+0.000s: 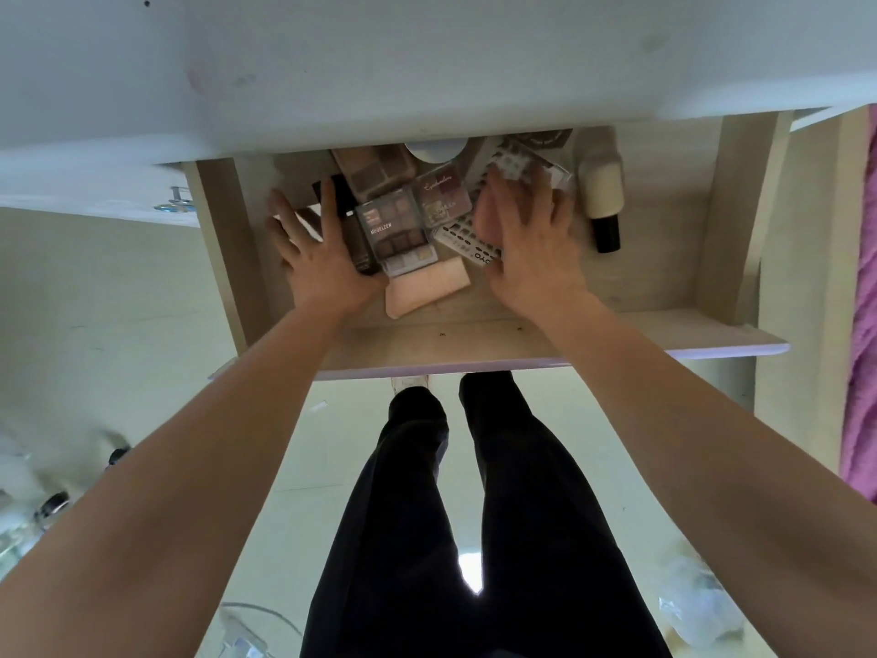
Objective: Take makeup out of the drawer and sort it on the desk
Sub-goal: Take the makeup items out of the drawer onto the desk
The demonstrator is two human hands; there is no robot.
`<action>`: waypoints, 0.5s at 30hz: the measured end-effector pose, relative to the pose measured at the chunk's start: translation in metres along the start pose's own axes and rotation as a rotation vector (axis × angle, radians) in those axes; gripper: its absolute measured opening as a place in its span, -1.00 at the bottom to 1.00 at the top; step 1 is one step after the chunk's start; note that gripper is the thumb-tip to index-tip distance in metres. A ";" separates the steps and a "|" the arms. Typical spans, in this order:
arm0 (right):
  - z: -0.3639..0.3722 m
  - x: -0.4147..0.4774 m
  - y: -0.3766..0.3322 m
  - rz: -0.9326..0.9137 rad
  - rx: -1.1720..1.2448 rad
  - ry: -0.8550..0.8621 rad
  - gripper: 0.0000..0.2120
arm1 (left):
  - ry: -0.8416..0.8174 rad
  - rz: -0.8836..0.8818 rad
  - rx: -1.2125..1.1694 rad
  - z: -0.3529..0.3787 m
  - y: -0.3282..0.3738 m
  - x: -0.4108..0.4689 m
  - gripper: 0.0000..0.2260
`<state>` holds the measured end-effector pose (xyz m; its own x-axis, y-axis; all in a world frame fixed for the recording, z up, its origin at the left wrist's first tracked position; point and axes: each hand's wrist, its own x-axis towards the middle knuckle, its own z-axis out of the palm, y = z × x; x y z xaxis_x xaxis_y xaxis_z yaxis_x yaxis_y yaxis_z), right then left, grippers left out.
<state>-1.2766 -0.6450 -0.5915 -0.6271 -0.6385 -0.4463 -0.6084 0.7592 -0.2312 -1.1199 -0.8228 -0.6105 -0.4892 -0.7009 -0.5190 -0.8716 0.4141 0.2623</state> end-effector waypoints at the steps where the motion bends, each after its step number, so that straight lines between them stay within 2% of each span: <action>1: 0.002 0.001 -0.001 -0.008 -0.044 0.012 -0.11 | -0.013 0.001 0.007 0.000 0.000 0.003 0.07; 4: 0.011 0.002 0.001 -0.009 -0.102 0.095 -0.28 | -0.024 -0.063 -0.092 0.000 0.003 0.006 0.01; 6: 0.014 0.007 0.005 -0.016 -0.115 0.119 -0.33 | 0.041 -0.155 -0.188 0.001 0.010 0.006 -0.05; 8: 0.012 0.013 0.007 -0.032 -0.114 0.118 -0.32 | 0.095 -0.272 -0.259 -0.001 0.018 0.010 -0.07; 11: 0.004 0.020 0.010 -0.056 -0.109 0.085 -0.29 | 0.063 -0.427 -0.309 -0.005 0.024 0.019 -0.06; 15: -0.008 0.028 0.016 0.007 -0.067 0.043 -0.21 | 0.054 -0.485 -0.243 -0.010 0.020 0.021 -0.14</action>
<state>-1.3070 -0.6518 -0.6009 -0.6507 -0.6395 -0.4094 -0.6344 0.7542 -0.1695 -1.1479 -0.8346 -0.6081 -0.0241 -0.8099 -0.5861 -0.9765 -0.1064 0.1872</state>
